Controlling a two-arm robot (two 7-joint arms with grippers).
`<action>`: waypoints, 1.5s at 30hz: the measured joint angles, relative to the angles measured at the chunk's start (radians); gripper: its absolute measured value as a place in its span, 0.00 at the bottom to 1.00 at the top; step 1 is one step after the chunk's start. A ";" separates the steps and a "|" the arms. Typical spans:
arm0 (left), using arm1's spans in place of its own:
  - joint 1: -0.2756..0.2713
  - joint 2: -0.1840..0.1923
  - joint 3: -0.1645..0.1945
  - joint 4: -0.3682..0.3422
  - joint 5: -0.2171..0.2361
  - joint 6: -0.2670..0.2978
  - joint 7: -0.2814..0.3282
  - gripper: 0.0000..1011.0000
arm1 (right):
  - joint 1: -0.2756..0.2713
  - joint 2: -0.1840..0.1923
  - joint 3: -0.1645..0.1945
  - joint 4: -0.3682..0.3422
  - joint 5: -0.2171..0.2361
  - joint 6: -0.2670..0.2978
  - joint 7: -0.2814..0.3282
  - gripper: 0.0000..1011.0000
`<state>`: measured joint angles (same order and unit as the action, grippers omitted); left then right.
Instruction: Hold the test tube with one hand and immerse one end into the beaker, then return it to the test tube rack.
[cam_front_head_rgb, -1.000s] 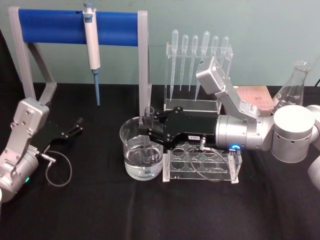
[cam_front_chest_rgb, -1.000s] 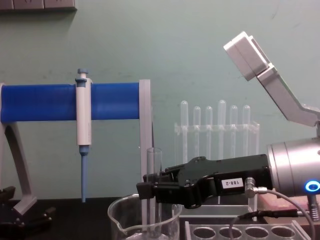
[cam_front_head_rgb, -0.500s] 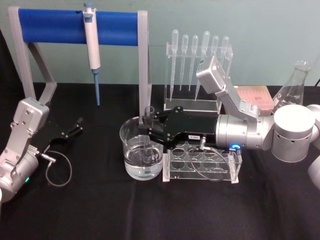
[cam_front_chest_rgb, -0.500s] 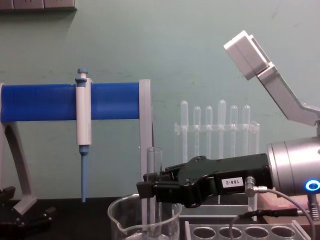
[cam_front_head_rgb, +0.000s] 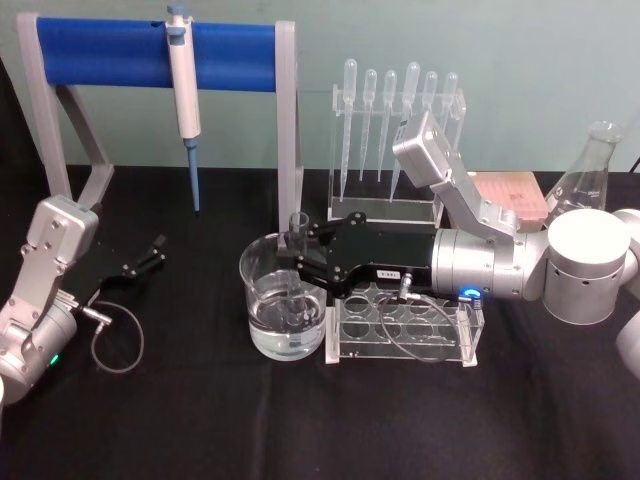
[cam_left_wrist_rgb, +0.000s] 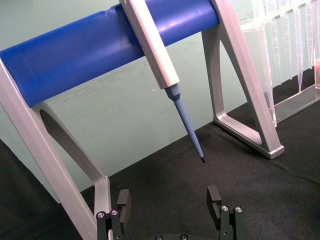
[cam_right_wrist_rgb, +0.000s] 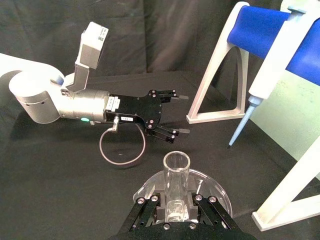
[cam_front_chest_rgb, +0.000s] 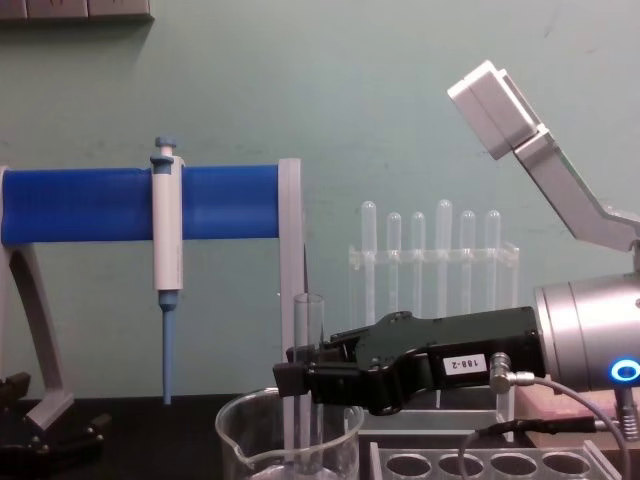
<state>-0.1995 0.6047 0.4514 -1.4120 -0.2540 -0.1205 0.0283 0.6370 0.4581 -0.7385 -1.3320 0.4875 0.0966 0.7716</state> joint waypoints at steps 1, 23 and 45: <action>0.000 0.000 0.000 0.000 0.000 0.000 0.000 0.99 | 0.000 0.000 0.000 0.000 0.000 0.000 0.000 0.24; 0.000 0.000 0.000 0.000 0.000 0.000 0.000 0.99 | 0.000 0.000 0.000 0.000 0.000 0.000 -0.001 0.24; 0.000 0.000 0.000 0.000 0.000 0.000 0.000 0.99 | 0.000 0.000 0.000 0.000 0.000 0.000 -0.001 0.23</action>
<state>-0.1995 0.6047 0.4514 -1.4120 -0.2539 -0.1205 0.0283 0.6370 0.4580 -0.7386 -1.3321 0.4875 0.0966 0.7707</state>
